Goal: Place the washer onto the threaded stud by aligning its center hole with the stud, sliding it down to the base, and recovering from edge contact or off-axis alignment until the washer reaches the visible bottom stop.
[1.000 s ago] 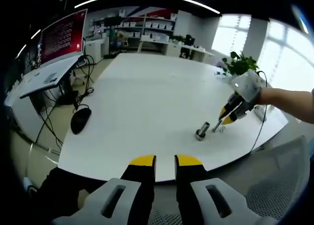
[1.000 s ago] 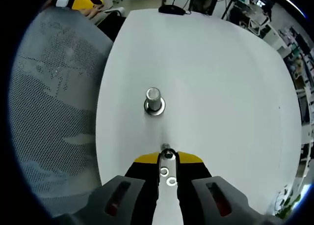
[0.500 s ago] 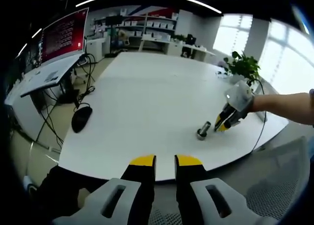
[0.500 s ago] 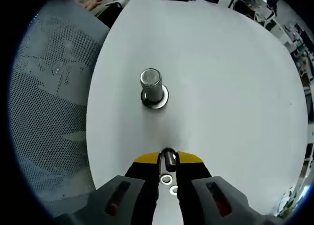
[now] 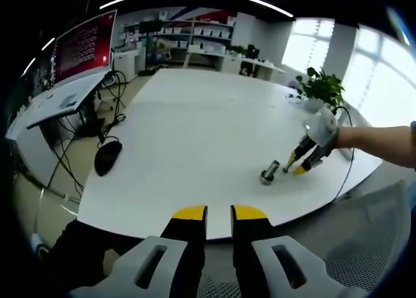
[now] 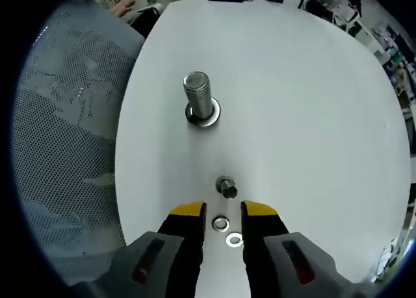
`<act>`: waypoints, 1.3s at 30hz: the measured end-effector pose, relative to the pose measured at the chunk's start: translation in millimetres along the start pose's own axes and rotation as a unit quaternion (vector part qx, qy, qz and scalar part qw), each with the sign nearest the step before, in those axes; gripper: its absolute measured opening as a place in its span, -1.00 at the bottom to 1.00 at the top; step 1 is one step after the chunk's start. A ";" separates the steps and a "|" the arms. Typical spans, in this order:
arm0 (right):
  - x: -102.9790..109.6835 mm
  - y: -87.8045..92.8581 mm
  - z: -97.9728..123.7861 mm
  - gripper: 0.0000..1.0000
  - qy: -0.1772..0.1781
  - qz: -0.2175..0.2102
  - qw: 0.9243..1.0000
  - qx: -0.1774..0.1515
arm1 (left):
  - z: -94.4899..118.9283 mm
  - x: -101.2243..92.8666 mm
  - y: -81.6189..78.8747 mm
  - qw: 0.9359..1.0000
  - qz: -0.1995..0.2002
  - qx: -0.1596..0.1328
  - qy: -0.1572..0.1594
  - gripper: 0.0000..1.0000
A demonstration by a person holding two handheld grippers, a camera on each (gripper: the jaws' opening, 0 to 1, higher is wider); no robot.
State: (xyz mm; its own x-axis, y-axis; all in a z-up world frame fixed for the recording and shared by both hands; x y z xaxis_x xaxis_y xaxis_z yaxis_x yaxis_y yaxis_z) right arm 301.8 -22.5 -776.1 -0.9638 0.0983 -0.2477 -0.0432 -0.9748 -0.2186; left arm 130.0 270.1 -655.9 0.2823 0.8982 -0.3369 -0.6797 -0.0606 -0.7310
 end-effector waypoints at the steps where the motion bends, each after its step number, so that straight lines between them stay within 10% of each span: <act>1: 0.1 2.3 0.0 -0.54 -0.001 -0.001 1.000 0.002 | 0.0 0.0 -0.1 1.000 0.000 -0.001 0.000 -0.76; 27: 2.7 10.6 -0.8 -0.74 0.018 0.029 0.999 0.021 | 0.1 -0.6 -0.6 1.000 -0.001 -0.001 0.002 -0.76; 39: -4.2 -9.2 37.0 -0.74 0.036 -0.017 0.999 -0.035 | 0.0 -0.2 -0.7 1.000 -0.002 0.000 0.002 -0.76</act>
State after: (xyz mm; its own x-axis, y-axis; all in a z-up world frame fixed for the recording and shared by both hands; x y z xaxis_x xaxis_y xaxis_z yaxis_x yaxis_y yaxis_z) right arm 296.5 -21.3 -738.1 -0.9403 0.1486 -0.3061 -0.0550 -0.9542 -0.2940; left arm 130.4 269.9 -655.3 0.2876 0.8966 -0.3366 -0.6782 -0.0575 -0.7327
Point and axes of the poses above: the point that each gripper's makers call its tool centre point, and the gripper's own axes: z roughly backward along the fingers, x roughly to its left, y roughly out of its underside, the point moved 6 cm from there along z, roughly backward along the fingers, and after that the axes turned 14 degrees about y, right-handed, at the moved point
